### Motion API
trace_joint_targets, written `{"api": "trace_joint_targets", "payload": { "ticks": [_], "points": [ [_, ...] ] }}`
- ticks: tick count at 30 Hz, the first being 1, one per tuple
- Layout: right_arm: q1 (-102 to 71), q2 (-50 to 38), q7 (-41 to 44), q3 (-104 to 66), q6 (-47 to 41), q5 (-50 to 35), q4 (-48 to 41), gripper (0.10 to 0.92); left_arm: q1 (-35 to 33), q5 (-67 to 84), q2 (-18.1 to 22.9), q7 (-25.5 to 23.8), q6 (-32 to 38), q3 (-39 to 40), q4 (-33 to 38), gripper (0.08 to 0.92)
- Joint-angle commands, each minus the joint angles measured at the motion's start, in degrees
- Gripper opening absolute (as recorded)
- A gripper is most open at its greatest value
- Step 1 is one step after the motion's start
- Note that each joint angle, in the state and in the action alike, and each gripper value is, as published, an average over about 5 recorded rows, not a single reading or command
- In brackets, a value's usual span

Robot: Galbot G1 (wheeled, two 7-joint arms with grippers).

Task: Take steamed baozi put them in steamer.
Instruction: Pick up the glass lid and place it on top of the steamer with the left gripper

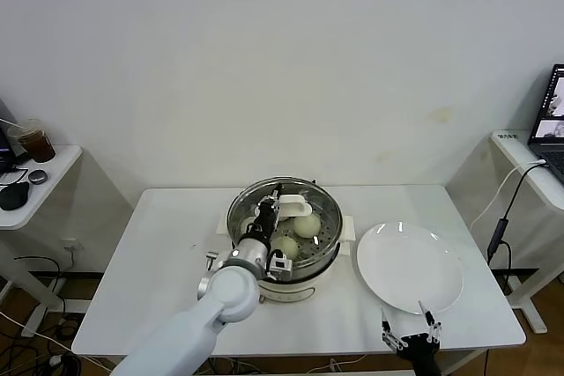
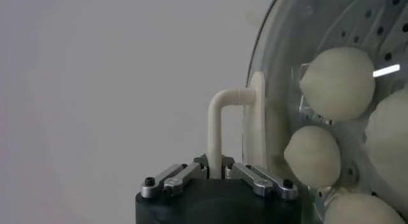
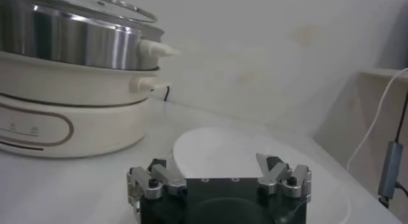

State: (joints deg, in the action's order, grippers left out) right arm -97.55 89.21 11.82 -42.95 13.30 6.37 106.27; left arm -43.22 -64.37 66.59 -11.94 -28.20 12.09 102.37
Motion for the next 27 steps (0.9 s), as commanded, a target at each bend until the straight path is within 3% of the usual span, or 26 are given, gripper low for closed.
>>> {"api": "trace_joint_targets", "payload": {
  "ticks": [1,23,27],
  "points": [
    [-0.11,0.04,-0.06,-0.01,0.24,0.16,-0.13,0.823,0.45,0.32,0.6,2.26,0.48,0.7,-2.09,0.171],
    [-0.24,0.01,0.1,0.5,0.31,0.52,-0.22,0.823,-0.57,4.62,0.38,3.81,1.49,0.34,-1.67,0.174],
    [-0.28,0.0,0.12,0.54,0.3,0.59,-0.07,0.823,-2.81,7.12,-0.55,4.78,2.5,-1.24,2.66,0.246]
  ]
}}
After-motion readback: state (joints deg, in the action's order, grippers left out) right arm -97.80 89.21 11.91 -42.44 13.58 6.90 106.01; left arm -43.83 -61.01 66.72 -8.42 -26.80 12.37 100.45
